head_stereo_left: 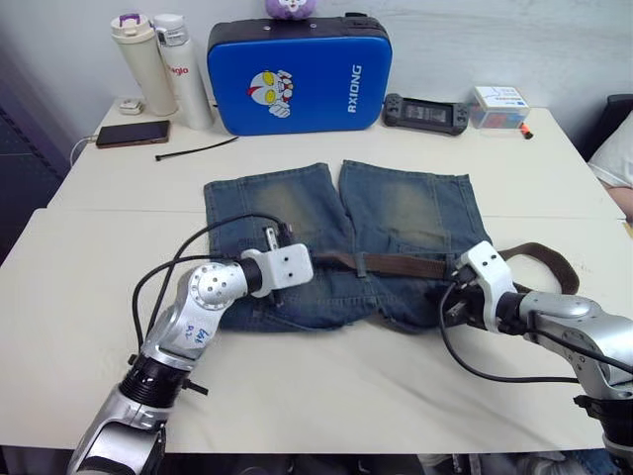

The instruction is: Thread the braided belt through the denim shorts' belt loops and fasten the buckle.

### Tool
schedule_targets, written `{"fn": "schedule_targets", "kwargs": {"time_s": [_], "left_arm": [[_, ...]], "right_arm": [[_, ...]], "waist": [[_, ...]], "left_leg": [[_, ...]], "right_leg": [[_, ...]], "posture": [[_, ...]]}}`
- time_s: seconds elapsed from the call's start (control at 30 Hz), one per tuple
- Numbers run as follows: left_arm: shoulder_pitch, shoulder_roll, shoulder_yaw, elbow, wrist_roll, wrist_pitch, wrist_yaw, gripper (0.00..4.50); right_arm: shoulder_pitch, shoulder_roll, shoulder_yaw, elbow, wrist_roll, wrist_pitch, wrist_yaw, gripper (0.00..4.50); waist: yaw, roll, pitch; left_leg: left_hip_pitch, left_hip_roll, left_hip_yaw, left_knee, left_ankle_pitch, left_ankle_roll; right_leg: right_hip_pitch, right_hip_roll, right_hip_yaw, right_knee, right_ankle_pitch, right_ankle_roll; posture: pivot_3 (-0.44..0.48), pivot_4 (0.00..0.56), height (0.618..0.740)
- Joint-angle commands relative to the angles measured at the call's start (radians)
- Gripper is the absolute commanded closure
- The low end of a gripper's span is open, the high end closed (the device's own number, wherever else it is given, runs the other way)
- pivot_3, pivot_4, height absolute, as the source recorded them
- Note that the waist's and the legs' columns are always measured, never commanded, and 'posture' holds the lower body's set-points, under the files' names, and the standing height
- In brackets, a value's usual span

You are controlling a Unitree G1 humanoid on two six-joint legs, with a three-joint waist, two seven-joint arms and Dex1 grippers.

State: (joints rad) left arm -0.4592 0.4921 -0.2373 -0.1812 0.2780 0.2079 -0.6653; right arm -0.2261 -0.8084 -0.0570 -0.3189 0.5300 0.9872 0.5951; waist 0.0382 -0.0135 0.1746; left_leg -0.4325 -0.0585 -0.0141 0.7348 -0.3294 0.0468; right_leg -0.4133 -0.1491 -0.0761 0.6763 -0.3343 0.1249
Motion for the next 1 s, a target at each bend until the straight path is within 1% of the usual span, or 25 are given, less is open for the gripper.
{"fn": "schedule_targets", "kwargs": {"time_s": [0.03, 0.07, 0.17, 0.3, 0.43, 0.5, 0.53, 0.57, 0.63, 0.67, 0.7, 0.73, 0.8, 0.83, 0.9, 1.0], "left_arm": [[0.001, 0.053, 0.074, -0.091, -0.019, 0.032, -0.012, 4.47], [0.008, 0.069, 0.082, -0.104, -0.022, 0.037, -0.020, 4.47], [0.058, 0.162, 0.142, -0.134, -0.037, 0.023, -0.055, 4.47], [0.141, 0.237, 0.187, -0.141, -0.059, -0.012, -0.069, 4.47], [0.149, 0.224, 0.195, -0.124, -0.076, 0.005, -0.049, 4.47], [0.147, 0.200, 0.188, -0.127, -0.117, 0.029, -0.069, 4.47], [0.147, 0.189, 0.188, -0.130, -0.142, 0.051, -0.080, 3.65], [0.147, 0.181, 0.192, -0.132, -0.160, 0.062, -0.087, 3.35], [0.141, 0.175, 0.214, -0.135, -0.217, 0.122, -0.115, 2.44], [0.137, 0.168, 0.231, -0.139, -0.252, 0.162, -0.124, 2.08], [0.118, 0.152, 0.272, -0.135, -0.319, 0.230, -0.133, 1.69], [0.095, 0.153, 0.311, -0.120, -0.385, 0.303, -0.155, 1.21], [0.047, 0.177, 0.381, -0.081, -0.496, 0.420, -0.205, 0.27], [0.022, 0.190, 0.410, -0.066, -0.542, 0.476, -0.222, 0.09], [-0.014, 0.224, 0.440, -0.066, -0.633, 0.567, -0.269, 0.09], [-0.054, 0.232, 0.476, -0.089, -0.741, 0.663, -0.280, 0.09]], "right_arm": [[0.020, -0.003, 0.014, 0.042, -0.023, 0.032, -0.001, 4.50], [0.018, -0.006, 0.016, 0.049, -0.026, 0.029, 0.002, 4.50], [0.006, -0.020, 0.034, 0.075, -0.038, 0.018, 0.023, 4.50], [-0.020, -0.029, 0.051, 0.109, -0.053, 0.004, 0.044, 4.50], [-0.044, -0.024, 0.067, 0.119, -0.060, 0.003, 0.057, 4.50], [-0.048, -0.020, 0.070, 0.113, -0.060, 0.006, 0.062, 4.50], [-0.048, -0.019, 0.070, 0.108, -0.059, 0.009, 0.063, 4.50], [-0.047, -0.020, 0.070, 0.104, -0.059, 0.010, 0.065, 4.50], [-0.043, -0.030, 0.067, 0.093, -0.056, 0.008, 0.076, 4.50], [-0.040, -0.037, 0.066, 0.089, -0.056, 0.006, 0.081, 4.50], [-0.035, -0.050, 0.066, 0.088, -0.063, -0.004, 0.089, 4.50], [-0.031, -0.065, 0.067, 0.090, -0.073, -0.016, 0.098, 4.50], [-0.028, -0.097, 0.076, 0.102, -0.096, -0.042, 0.115, 4.50], [-0.028, -0.113, 0.082, 0.114, -0.113, -0.058, 0.121, 4.50], [-0.030, -0.148, 0.096, 0.152, -0.150, -0.102, 0.138, 4.50], [-0.044, -0.193, 0.115, 0.218, -0.211, -0.179, 0.161, 4.50]], "waist": [[0.000, 0.000, 0.000], [-0.001, 0.000, 0.000], [-0.005, 0.000, 0.000], [-0.009, 0.001, 0.000], [-0.006, 0.000, 0.000], [-0.008, 0.000, 0.000], [-0.008, 0.000, 0.000], [-0.009, 0.000, 0.000], [-0.011, 0.000, 0.000], [-0.011, 0.000, 0.000], [-0.012, 0.000, 0.000], [-0.010, 0.001, 0.000], [-0.006, 0.001, 0.001], [-0.005, 0.001, 0.001], [-0.005, 0.001, 0.001], [-0.005, 0.001, 0.001]], "left_leg": [[0.000, 0.000, 0.000, 0.000, 0.000, 0.000], [0.000, 0.000, 0.000, 0.000, 0.000, 0.000], [0.001, 0.000, 0.000, -0.001, 0.000, 0.000], [0.002, 0.000, -0.001, -0.002, 0.000, -0.001], [0.003, 0.000, -0.002, -0.001, -0.001, -0.001], [0.003, 0.000, -0.002, -0.001, -0.001, -0.001], [0.003, 0.000, -0.001, -0.002, -0.001, -0.001], [0.003, 0.000, -0.001, -0.002, -0.001, -0.001], [0.003, 0.001, -0.002, -0.002, -0.001, -0.002], [0.003, 0.001, -0.001, -0.003, -0.001, -0.002], [0.003, 0.001, -0.001, -0.003, -0.001, -0.002], [0.003, 0.001, -0.002, -0.003, -0.001, -0.002], [0.003, 0.001, -0.003, -0.003, -0.001, -0.001], [0.003, 0.000, -0.003, -0.002, -0.001, -0.001], [0.003, 0.000, -0.003, -0.002, -0.001, -0.001], [0.004, -0.001, -0.003, -0.003, -0.001, -0.001]], "right_leg": [[0.000, 0.000, 0.000, 0.000, 0.000, 0.000], [0.000, 0.000, 0.000, 0.000, 0.000, 0.000], [0.001, 0.000, 0.000, -0.001, 0.000, 0.000], [0.001, 0.000, 0.000, -0.002, 0.000, 0.000], [0.004, 0.000, 0.000, -0.003, 0.000, 0.000], [0.004, 0.000, 0.000, -0.004, 0.000, 0.000], [0.004, 0.000, 0.000, -0.004, 0.000, 0.000], [0.004, 0.000, 0.000, -0.004, 0.000, 0.000], [0.003, 0.000, 0.000, -0.003, 0.000, 0.000], [0.003, 0.000, 0.000, -0.003, 0.000, 0.000], [0.003, 0.000, 0.000, -0.003, 0.000, 0.000], [0.003, 0.000, 0.000, -0.003, 0.000, 0.000], [0.003, 0.000, -0.001, -0.003, 0.000, 0.000], [0.003, 0.000, -0.001, -0.003, 0.000, 0.000], [0.003, 0.000, -0.001, -0.003, 0.000, 0.000], [0.004, 0.000, -0.001, -0.003, 0.000, 0.000]], "posture": [[0.000, 0.150, 0.664], [0.000, 0.150, 0.664], [0.000, 0.150, 0.664], [0.000, 0.150, 0.664], [0.000, 0.150, 0.664], [0.000, 0.150, 0.664], [0.000, 0.150, 0.664], [0.000, 0.150, 0.664], [0.000, 0.150, 0.664], [0.000, 0.150, 0.664], [0.000, 0.150, 0.664], [0.000, 0.150, 0.664], [0.000, 0.150, 0.664], [0.000, 0.150, 0.664], [0.000, 0.150, 0.664], [0.000, 0.150, 0.664]]}}
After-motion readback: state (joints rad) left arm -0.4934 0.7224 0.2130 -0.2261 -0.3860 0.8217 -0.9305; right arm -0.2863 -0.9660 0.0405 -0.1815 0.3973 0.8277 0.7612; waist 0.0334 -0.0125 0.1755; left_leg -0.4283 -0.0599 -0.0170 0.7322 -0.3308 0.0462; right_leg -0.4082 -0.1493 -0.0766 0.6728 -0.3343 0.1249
